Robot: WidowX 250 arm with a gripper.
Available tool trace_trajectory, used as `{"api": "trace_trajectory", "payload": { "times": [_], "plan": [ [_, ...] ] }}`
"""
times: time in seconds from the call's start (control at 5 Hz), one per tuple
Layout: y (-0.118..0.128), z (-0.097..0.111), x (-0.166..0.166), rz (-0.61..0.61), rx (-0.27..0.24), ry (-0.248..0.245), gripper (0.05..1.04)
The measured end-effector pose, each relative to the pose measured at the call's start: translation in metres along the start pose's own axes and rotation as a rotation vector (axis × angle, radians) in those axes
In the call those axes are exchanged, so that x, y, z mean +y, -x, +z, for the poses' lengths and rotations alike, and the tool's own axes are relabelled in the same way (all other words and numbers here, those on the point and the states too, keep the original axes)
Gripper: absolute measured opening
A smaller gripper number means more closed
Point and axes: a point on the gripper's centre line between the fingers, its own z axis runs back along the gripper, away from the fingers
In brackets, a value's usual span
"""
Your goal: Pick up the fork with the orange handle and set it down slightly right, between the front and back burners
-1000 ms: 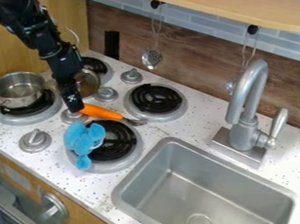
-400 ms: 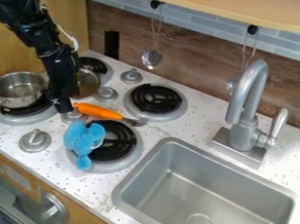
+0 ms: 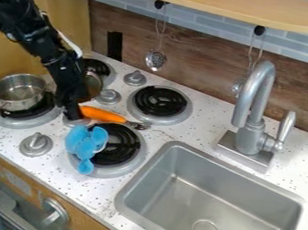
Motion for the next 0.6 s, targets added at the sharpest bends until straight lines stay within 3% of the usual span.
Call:
{"api": "trace_trajectory", "payload": {
  "times": [0.4, 0.6],
  "plan": [
    [-0.007, -0.009, 0.018, -0.078, 0.011, -0.142, 1.001],
    [-0.009, -0.021, 0.02, -0.078, -0.055, -0.112, 1.001]
  ]
}}
